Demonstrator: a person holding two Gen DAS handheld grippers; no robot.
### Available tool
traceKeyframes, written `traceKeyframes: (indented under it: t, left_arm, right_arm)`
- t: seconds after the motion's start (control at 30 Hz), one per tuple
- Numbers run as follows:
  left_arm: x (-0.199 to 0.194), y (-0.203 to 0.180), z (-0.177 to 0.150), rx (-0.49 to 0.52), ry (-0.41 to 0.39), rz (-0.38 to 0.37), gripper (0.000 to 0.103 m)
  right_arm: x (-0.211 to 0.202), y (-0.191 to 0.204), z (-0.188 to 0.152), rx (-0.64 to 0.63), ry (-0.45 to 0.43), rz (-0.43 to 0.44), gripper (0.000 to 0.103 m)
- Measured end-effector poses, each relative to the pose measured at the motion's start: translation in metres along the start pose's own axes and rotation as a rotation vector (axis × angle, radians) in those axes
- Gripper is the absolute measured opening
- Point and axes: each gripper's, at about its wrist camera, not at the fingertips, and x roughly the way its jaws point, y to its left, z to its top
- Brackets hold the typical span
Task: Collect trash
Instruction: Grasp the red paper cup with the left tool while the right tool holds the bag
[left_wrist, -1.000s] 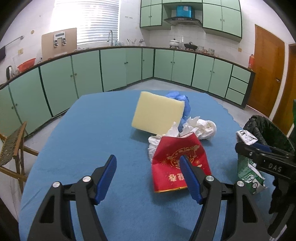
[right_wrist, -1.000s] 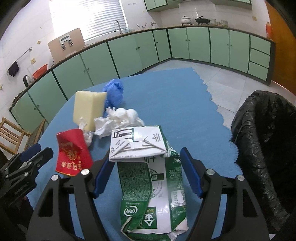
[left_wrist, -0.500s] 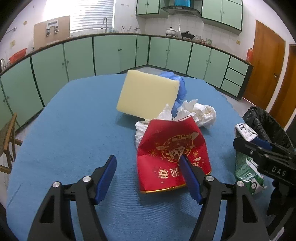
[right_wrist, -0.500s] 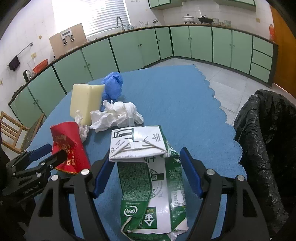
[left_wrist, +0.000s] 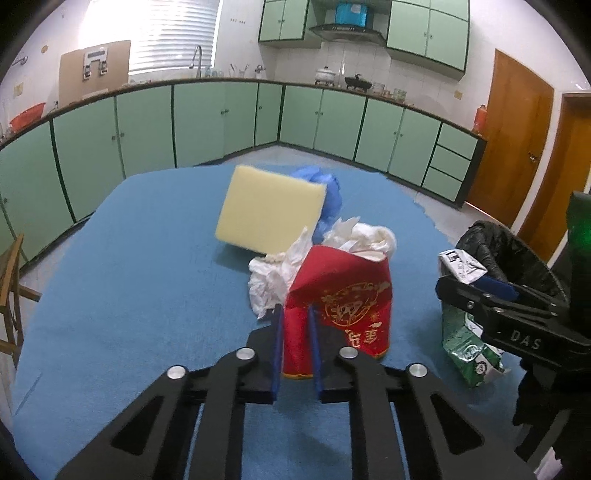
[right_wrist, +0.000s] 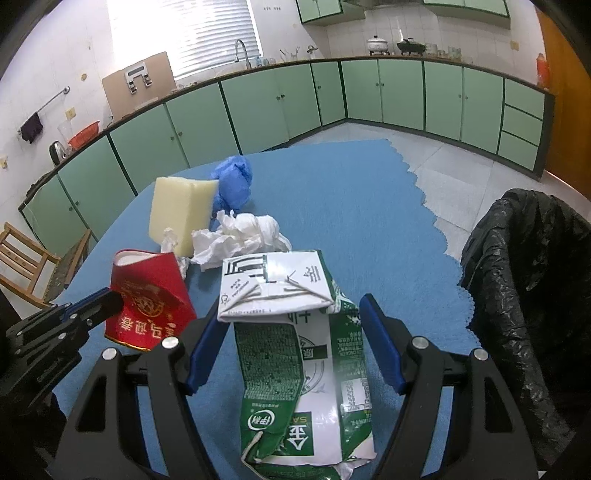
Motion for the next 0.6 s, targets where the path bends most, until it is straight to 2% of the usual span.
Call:
traceKeyframes:
  t: [0.23,0.6]
  left_arm:
    - [-0.015,-0.016,0.000,0.020,-0.019,-0.034,0.009]
    - [-0.005,-0.056,-0.008,0.061,0.029,-0.115,0.008]
  right_arm:
    - [-0.017,-0.004,0.003,0.005,-0.026,-0.008,0.069]
    - [-0.034,-0.019,-0.001,0.031,-0.031,-0.038,0.069]
